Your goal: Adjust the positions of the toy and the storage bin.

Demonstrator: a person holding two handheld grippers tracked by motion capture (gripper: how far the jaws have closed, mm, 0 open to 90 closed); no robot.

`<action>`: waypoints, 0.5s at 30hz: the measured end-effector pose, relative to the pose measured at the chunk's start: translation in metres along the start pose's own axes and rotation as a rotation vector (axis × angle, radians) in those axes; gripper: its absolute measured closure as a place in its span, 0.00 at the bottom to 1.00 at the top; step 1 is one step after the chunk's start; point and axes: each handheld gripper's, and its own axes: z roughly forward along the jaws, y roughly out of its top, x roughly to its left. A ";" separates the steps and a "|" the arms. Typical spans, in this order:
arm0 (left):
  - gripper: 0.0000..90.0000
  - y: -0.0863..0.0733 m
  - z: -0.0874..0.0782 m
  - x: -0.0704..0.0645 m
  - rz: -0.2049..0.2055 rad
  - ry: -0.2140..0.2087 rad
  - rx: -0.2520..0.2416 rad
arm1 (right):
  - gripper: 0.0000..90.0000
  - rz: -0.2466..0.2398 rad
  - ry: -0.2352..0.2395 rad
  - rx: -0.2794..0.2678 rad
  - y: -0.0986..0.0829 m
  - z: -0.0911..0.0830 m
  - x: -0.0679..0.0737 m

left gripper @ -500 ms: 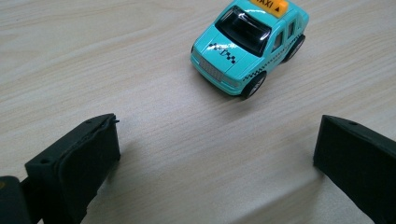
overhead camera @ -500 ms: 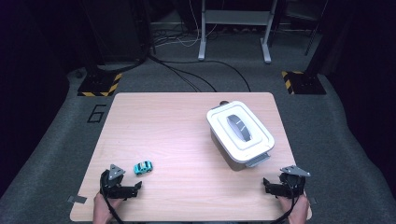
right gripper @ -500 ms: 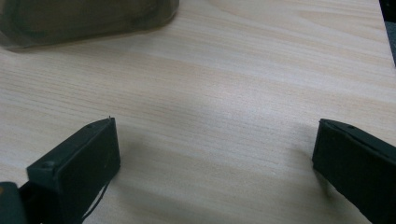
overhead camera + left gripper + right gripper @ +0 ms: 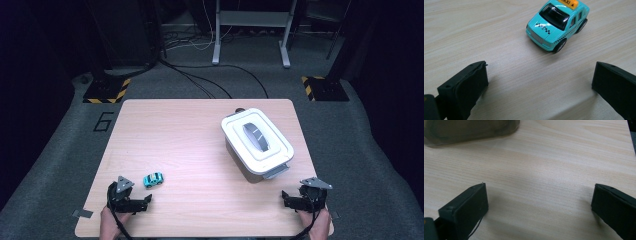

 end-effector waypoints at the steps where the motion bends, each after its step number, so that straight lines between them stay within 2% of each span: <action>1: 0.00 0.000 0.000 0.000 0.000 0.000 0.001 | 0.00 0.001 -0.001 0.000 0.000 0.000 0.000; 11: 0.00 0.000 0.000 0.000 -0.001 0.002 0.000 | 0.00 0.021 0.016 0.010 0.001 -0.004 0.001; 15: 0.00 0.000 0.000 0.000 0.000 0.003 0.003 | 0.00 0.002 0.028 0.020 0.004 -0.009 0.006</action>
